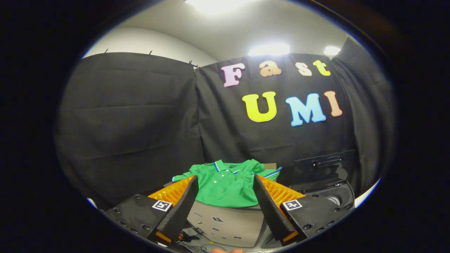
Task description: Put the clothes into the washing machine and then close the washing machine lid.
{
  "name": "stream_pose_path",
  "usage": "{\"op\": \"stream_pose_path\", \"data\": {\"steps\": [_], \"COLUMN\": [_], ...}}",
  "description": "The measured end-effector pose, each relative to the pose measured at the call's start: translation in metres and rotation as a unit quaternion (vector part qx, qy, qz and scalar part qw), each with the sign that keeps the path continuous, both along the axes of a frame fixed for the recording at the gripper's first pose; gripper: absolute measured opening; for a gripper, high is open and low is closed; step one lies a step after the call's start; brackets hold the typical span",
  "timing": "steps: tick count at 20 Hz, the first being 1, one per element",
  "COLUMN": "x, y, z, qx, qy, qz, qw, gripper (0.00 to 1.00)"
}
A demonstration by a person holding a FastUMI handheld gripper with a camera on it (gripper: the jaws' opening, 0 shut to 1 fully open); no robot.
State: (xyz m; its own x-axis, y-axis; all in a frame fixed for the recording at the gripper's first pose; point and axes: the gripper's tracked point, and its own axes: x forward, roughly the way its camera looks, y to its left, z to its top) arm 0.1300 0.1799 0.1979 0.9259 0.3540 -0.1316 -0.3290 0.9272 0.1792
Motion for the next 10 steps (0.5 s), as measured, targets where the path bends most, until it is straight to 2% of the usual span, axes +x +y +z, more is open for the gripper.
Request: {"op": "stream_pose_path", "data": {"steps": [5, 10], "x": [0.062, 0.114], "y": [0.045, 0.077], "z": [-0.016, -0.054], "qx": [-0.038, -0.079], "qy": [0.080, 0.148], "qz": [0.007, 0.008], "qw": [0.996, 0.986], "gripper": [0.98, 0.98]}}
